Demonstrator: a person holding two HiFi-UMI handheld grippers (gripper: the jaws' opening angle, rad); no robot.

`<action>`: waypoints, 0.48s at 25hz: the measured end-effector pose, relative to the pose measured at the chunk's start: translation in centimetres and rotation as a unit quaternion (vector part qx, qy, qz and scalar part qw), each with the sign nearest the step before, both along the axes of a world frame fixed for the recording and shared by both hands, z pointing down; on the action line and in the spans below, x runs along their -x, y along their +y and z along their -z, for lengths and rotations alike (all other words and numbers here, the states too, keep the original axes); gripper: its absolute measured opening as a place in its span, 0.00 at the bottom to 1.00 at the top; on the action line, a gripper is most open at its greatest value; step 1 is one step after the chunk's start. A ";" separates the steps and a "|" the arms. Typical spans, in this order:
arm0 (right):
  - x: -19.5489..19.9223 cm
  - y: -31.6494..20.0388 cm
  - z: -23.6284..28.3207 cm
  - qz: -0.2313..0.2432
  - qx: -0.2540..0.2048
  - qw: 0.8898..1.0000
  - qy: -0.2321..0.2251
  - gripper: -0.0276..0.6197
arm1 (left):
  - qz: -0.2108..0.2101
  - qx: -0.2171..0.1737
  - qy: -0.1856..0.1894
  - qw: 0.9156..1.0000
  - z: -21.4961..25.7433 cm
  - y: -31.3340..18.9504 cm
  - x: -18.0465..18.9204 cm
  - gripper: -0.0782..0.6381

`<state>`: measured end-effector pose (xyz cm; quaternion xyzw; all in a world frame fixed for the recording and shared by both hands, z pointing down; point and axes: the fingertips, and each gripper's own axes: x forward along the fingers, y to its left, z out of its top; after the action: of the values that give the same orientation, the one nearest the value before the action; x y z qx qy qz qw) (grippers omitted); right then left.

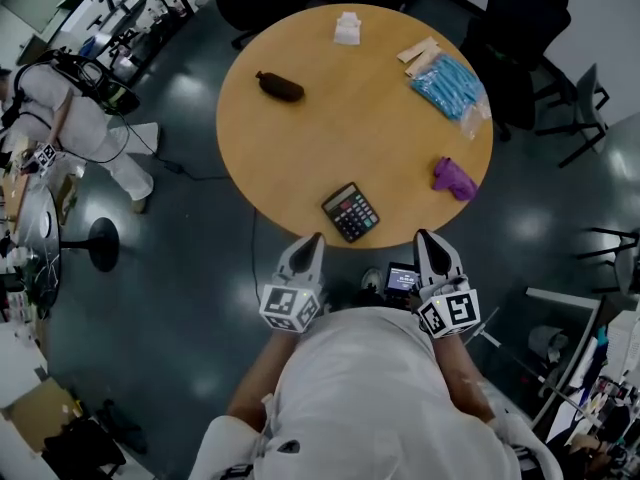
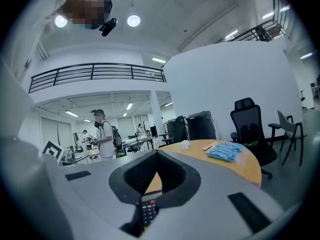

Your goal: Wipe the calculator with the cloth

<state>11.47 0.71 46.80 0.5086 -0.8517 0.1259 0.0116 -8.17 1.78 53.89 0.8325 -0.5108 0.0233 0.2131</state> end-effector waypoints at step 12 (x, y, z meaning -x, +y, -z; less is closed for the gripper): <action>-1.1 -0.1 -1.7 0.005 0.032 0.999 0.020 0.07 | -0.026 0.140 -0.007 0.990 -16.1 -8.2 1.5 0.27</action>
<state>12.55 0.66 48.54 0.5065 -0.8492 0.1423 0.0457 -9.64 -6.43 69.95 0.8073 -0.4821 0.1058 0.3235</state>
